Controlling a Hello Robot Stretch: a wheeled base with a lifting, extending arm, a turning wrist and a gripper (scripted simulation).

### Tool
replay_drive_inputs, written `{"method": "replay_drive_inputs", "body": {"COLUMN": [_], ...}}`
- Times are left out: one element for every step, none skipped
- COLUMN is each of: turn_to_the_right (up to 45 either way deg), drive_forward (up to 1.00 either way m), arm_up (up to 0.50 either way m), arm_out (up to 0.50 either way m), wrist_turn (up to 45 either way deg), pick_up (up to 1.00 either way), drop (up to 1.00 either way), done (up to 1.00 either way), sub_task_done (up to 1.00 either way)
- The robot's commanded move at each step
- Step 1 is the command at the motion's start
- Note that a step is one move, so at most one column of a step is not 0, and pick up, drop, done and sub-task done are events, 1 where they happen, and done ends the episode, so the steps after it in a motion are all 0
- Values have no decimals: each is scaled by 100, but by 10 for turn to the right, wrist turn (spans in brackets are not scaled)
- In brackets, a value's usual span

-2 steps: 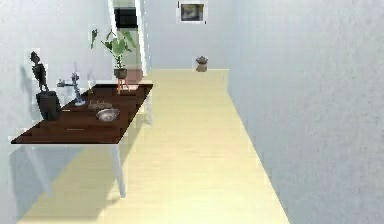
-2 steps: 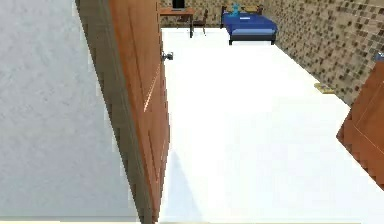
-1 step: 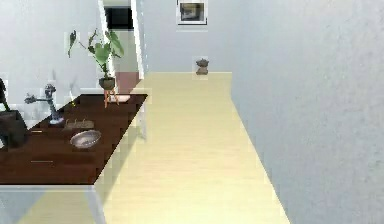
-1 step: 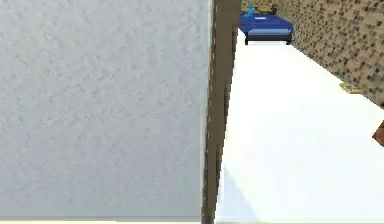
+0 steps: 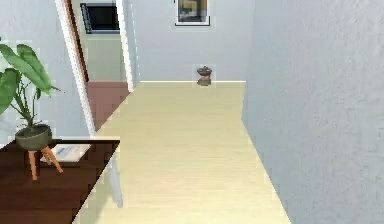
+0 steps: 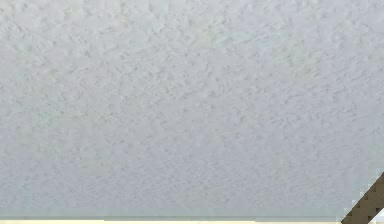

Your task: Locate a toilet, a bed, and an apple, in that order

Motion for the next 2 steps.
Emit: {"method": "replay_drive_inputs", "body": {"turn_to_the_right": [-30, 30], "drive_forward": [0, 0], "arm_up": [0, 0], "arm_out": [0, 0], "wrist_turn": [0, 0], "pick_up": [0, 0], "drop": [0, 0], "done": [0, 0], "sub_task_done": [0, 0]}}
